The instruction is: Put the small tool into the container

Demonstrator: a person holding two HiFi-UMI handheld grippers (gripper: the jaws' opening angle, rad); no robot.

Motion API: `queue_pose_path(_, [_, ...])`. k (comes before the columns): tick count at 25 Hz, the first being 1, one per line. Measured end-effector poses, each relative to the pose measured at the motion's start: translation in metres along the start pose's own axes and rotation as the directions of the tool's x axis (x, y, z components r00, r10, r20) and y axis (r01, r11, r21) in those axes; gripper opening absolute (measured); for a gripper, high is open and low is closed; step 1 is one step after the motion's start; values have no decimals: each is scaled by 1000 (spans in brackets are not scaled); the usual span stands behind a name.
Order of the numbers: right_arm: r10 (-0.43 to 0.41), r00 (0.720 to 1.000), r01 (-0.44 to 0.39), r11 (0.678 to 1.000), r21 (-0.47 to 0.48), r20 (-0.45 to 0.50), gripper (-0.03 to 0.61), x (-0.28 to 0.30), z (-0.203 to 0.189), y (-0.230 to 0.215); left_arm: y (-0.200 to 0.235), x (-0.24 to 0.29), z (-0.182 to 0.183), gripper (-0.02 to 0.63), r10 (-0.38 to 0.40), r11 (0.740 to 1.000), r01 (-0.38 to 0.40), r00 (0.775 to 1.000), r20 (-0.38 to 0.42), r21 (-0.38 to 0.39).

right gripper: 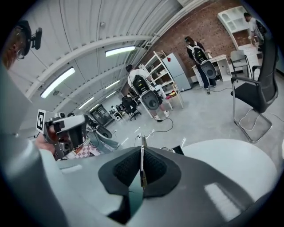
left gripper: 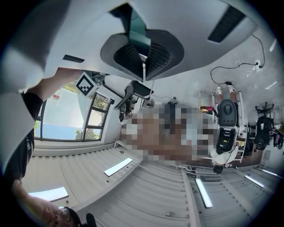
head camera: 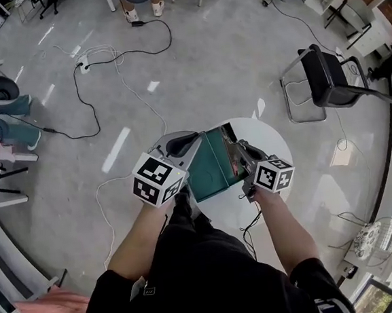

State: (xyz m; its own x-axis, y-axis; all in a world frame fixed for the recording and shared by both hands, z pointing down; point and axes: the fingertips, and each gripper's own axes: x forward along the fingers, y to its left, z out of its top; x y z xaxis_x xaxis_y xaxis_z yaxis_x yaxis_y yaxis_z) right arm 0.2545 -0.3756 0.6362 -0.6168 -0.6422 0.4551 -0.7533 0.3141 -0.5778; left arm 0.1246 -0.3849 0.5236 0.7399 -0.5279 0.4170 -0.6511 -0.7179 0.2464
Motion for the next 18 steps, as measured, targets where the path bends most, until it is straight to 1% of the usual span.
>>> queue_pose_path(3, [-32, 998, 33, 999, 19, -53, 12, 22, -18, -16, 11, -6, -14, 23, 15, 999, -15, 1000, -14, -31])
queue_pose_path(7, [-89, 987, 92, 996, 11, -134, 12, 41, -45, -40, 17, -10, -31, 22, 18, 998, -19, 1000, -26, -62])
queue_pose_path(13, [-176, 955, 175, 984, -26, -239, 12, 60, -75, -64, 23, -11, -39, 23, 4, 997, -7, 999, -34, -78])
queue_pose_path(18, [-209, 934, 213, 977, -19, -290, 12, 73, -96, -70, 31, -17, -42, 23, 0, 997, -2, 1000, -31, -82])
